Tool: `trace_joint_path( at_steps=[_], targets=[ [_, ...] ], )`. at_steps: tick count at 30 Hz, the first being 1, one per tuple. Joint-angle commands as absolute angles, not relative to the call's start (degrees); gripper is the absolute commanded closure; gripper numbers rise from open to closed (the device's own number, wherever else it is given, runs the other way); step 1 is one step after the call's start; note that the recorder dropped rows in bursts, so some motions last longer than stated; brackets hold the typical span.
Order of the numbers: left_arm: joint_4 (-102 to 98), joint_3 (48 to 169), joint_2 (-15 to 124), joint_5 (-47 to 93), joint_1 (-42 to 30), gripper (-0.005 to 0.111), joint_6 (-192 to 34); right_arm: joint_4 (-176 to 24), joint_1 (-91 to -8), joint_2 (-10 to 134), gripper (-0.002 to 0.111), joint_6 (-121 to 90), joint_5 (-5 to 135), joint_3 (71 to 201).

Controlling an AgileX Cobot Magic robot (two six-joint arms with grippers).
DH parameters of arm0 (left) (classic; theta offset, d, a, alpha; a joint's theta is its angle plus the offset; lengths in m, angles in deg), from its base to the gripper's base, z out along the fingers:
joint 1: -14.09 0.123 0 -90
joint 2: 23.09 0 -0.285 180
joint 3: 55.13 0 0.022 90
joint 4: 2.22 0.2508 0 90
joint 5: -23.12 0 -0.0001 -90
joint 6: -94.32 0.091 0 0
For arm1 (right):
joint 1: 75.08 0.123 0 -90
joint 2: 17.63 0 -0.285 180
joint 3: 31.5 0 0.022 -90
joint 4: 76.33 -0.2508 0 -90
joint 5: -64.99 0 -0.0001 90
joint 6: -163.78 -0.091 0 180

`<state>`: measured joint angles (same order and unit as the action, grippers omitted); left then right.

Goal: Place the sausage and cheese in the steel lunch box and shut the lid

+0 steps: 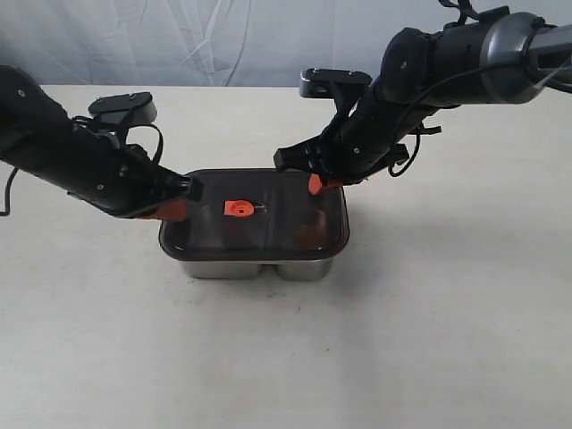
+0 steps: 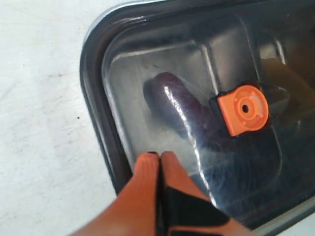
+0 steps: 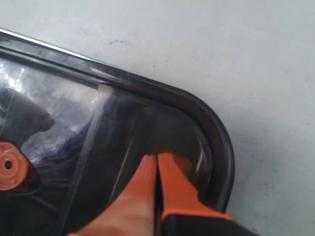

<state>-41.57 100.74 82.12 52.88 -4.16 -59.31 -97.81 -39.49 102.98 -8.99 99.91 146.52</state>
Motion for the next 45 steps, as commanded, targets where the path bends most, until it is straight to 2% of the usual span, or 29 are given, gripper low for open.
trace_joint_path(
  at_steps=[1, 13, 18, 28, 45],
  targets=[
    [-37.0, 100.6, 77.5, 58.9, -4.4, 0.107, -59.8, -97.5, -39.6, 104.5, 0.109, -8.7, 101.5, 145.9],
    [-23.9, 100.6, 73.4, 70.1, -6.1, 0.107, -69.9, -97.4, -39.6, 104.5, 0.109, -8.7, 100.9, 145.9],
    [-20.4, 100.6, 73.7, 69.1, -8.9, 0.107, -73.2, -97.4, -39.6, 104.5, 0.109, -8.7, 100.6, 145.9],
    [-20.7, 100.6, 80.5, 66.0, -8.9, 0.107, -73.5, -97.4, -39.6, 104.5, 0.109, -8.7, 100.7, 145.9],
    [-20.2, 100.6, 80.7, 63.0, -8.9, 0.107, -73.7, -97.2, -39.6, 104.4, 0.109, -8.7, 100.3, 145.9]
  ],
)
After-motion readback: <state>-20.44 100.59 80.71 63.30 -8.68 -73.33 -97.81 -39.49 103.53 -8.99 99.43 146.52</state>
